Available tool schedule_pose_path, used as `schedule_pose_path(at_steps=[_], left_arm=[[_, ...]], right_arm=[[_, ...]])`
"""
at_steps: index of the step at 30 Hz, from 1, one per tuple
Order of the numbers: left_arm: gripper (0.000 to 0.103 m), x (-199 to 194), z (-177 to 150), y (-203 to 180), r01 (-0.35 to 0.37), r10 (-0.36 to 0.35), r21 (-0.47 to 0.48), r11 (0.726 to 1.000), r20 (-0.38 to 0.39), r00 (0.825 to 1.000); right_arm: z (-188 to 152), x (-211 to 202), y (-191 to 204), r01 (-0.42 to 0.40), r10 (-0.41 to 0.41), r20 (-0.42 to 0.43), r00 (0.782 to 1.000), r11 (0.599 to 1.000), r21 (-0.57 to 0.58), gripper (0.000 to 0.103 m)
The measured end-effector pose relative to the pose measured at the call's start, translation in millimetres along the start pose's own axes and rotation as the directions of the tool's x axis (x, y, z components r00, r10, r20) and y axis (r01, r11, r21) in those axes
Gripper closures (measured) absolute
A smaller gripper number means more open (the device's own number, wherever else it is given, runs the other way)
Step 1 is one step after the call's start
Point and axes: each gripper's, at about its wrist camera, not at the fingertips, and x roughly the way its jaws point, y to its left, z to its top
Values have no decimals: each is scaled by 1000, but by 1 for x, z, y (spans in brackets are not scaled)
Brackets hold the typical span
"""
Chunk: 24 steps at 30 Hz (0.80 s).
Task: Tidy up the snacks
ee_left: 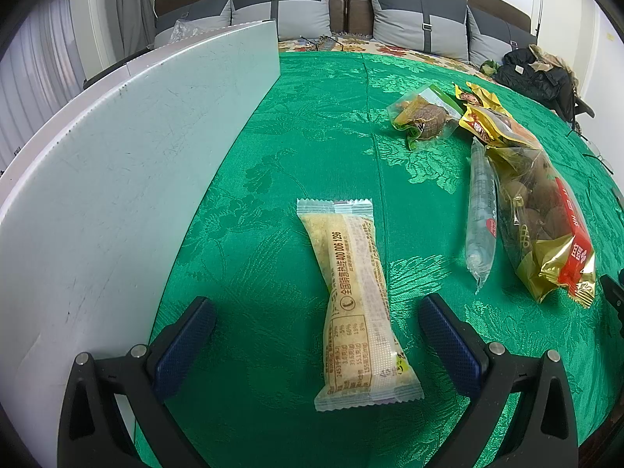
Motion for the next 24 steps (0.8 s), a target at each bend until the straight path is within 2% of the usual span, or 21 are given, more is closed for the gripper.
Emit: schedule_pose_path(at_steps=[24], left_arm=[[0,0,0,-1,-1,1,1,1000,1,1000]], right_arm=[[-2,1,0,1,-1,2,1000,1000,-1,15]])
